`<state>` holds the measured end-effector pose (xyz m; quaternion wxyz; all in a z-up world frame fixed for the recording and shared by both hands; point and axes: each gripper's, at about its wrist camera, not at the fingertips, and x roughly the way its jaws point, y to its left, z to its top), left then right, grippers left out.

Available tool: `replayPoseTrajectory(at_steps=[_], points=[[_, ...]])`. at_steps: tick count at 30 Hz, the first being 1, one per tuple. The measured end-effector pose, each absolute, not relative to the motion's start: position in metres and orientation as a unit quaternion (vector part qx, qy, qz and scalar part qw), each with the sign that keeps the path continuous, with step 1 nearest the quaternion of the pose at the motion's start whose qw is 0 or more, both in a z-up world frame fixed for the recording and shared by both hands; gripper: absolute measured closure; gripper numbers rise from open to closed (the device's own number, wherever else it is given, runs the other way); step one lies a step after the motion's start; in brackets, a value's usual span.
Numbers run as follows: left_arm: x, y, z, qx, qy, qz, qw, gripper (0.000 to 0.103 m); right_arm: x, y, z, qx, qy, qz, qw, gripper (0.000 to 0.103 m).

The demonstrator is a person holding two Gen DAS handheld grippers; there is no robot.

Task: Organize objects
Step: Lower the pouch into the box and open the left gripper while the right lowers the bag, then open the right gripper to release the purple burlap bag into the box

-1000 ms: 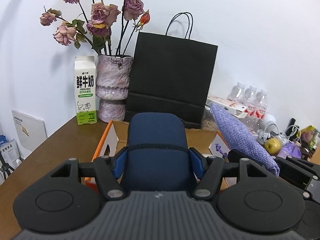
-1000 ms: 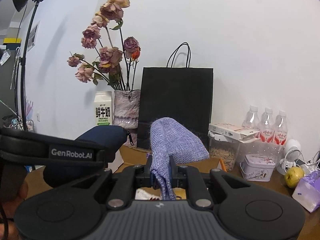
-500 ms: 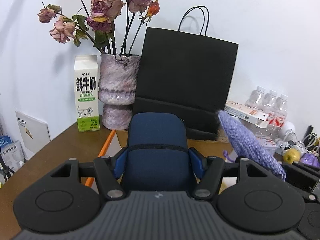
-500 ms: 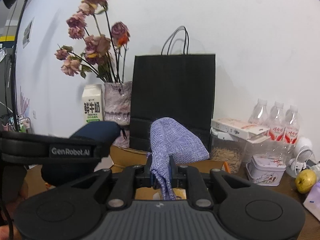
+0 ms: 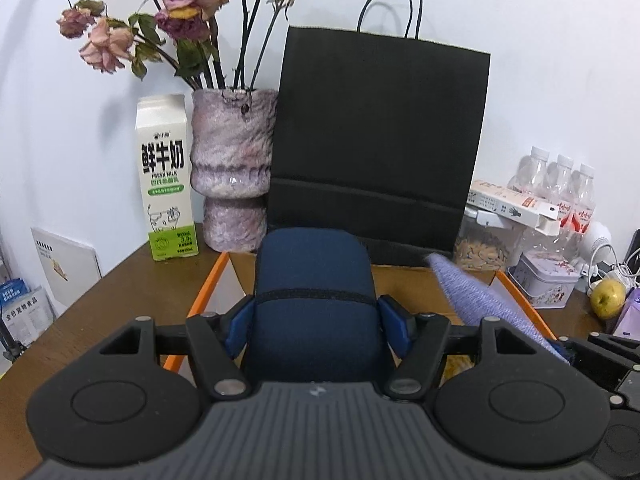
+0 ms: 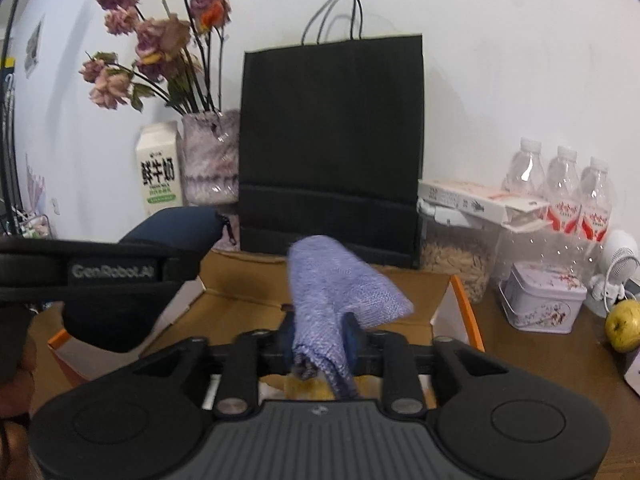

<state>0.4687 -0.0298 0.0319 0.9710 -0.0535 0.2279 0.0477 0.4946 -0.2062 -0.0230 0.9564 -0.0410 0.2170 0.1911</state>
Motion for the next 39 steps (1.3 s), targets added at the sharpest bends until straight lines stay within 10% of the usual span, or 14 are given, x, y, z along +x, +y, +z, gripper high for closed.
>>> replayPoseTrajectory(at_steps=[3,7,39], points=[[0.466,-0.029,0.034,-0.05,0.215,0.058,0.974,0.0,0.499,-0.207,-0.027,-0.042,0.225,0.173,0.958,0.011],[0.466,-0.03,0.034,-0.045,0.216,0.062,0.973,0.0,0.501,-0.21,-0.028,-0.038,0.232,0.158,0.959,0.001],[0.408,-0.026,0.06,-0.057,0.197,0.027,0.978,0.0,0.435,-0.226,0.009,-0.043,0.196,0.174,0.964,0.0]])
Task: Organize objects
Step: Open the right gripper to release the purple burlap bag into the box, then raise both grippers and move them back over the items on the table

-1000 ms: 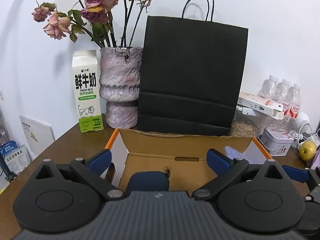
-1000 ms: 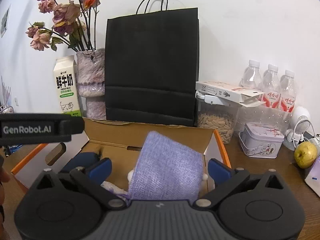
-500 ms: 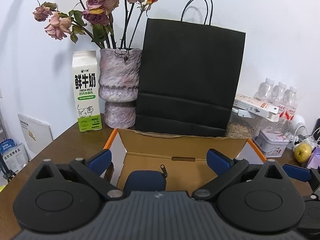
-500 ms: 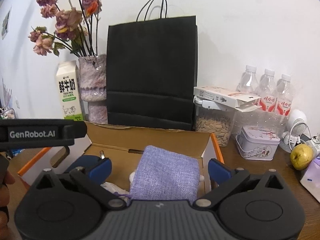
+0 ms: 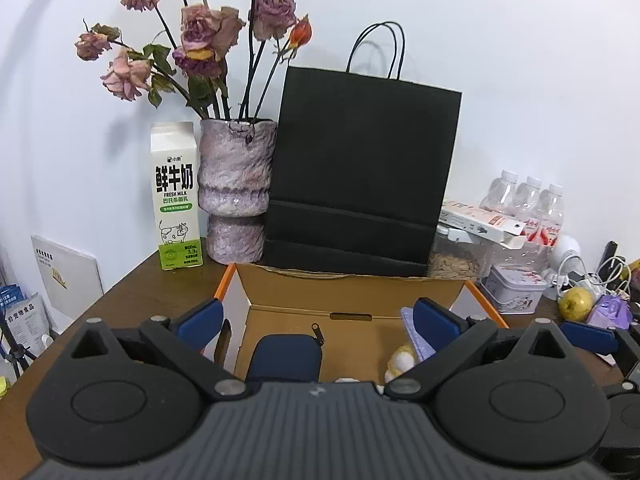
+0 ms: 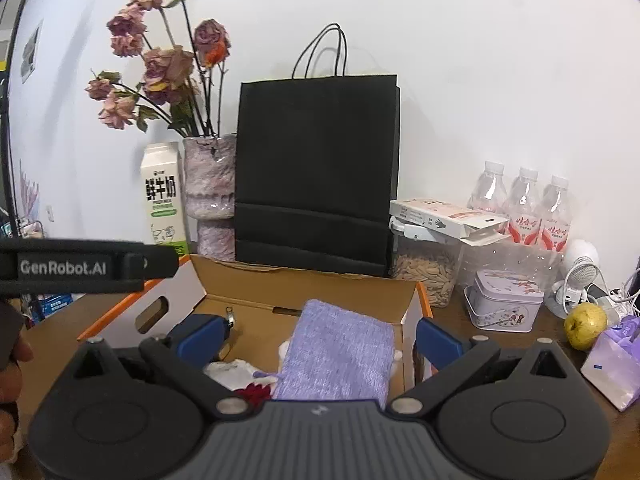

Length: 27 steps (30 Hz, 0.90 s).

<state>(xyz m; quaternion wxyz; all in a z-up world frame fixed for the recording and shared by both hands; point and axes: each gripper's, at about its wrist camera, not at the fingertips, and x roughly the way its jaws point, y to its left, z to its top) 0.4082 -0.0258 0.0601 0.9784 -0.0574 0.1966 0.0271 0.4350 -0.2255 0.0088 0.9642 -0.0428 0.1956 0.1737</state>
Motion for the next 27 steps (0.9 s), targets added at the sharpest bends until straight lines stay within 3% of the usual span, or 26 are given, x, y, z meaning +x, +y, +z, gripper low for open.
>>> replayPoseTrajectory(at_steps=[27], points=[[0.257,0.009,0.05,-0.048,0.221,0.02,0.974,0.0,0.275,-0.229,0.001,-0.05,0.187,0.197,0.961,0.0]])
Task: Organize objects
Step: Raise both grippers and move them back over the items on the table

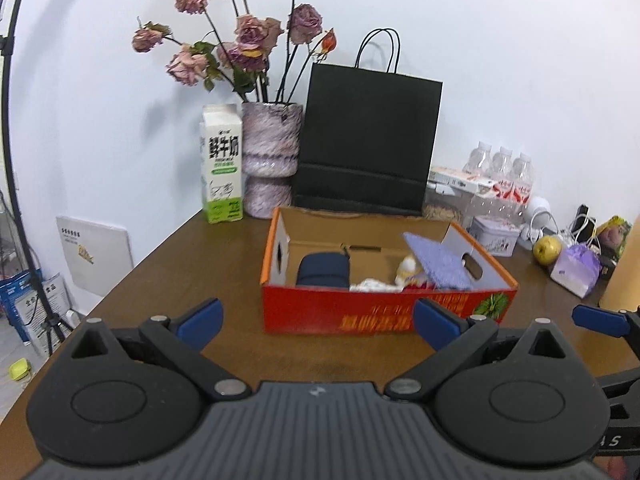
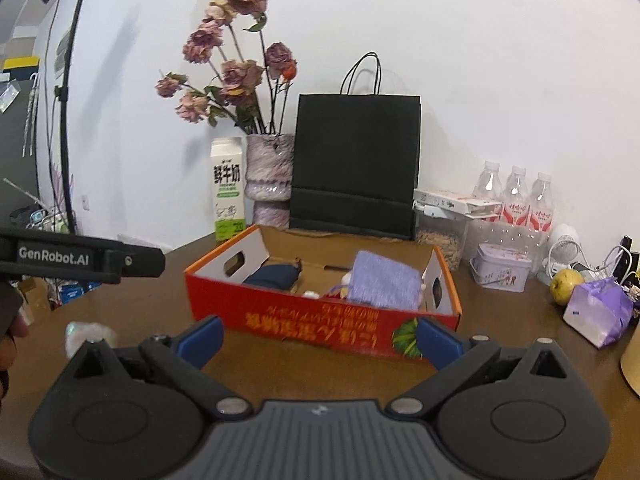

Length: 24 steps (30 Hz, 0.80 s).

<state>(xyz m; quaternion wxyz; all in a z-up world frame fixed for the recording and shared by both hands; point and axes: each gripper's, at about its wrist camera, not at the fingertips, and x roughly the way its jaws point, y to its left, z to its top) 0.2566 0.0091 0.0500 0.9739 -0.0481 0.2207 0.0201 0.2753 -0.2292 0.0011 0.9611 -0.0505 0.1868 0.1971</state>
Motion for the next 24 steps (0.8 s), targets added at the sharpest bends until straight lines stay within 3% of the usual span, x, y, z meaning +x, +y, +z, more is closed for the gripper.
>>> replayPoseTrajectory(at_steps=[24], points=[[0.182,0.033,-0.02,0.005,0.323,0.001,0.946,0.0,0.205,-0.259,-0.065,-0.026,0.274,0.187,0.943,0.0]])
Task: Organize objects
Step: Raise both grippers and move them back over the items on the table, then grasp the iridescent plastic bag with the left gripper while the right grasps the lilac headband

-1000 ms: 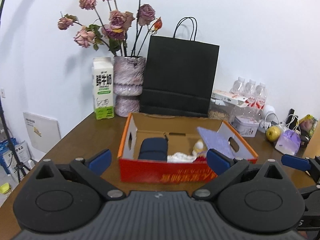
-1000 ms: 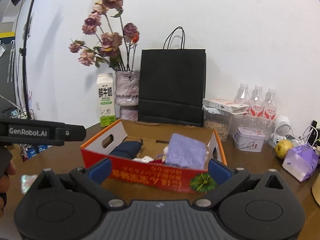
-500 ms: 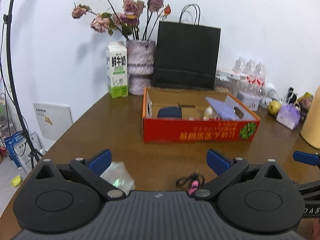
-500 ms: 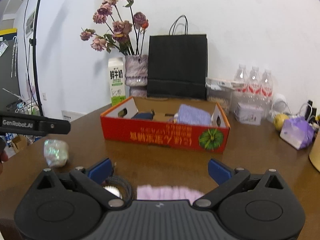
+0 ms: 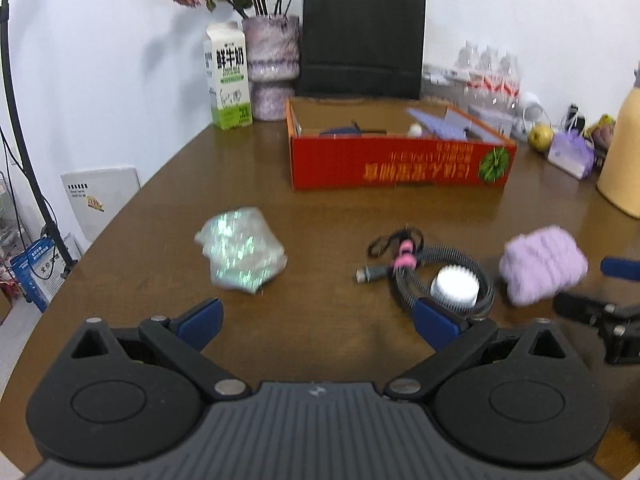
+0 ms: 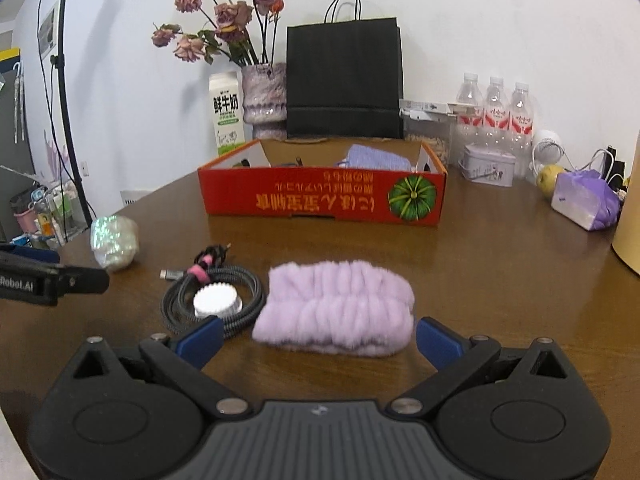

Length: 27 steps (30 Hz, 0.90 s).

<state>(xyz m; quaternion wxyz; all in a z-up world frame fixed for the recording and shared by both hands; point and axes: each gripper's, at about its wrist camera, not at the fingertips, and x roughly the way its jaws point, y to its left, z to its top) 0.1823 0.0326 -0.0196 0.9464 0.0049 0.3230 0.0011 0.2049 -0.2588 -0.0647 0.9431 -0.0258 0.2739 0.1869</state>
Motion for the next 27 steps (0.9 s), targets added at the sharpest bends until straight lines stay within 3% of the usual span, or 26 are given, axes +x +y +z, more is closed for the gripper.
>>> replayPoseTrajectory(at_steps=[15,27], points=[[0.183,0.048,-0.023,-0.011,0.321,0.008,0.947,0.0,0.224,-0.244,-0.058,-0.063,0.263,0.198,0.942,0.0],[0.19,0.055,-0.021,-0.017,0.315,0.024,0.949,0.0,0.27,-0.244,-0.088,-0.026,0.31,0.159,0.937,0.002]])
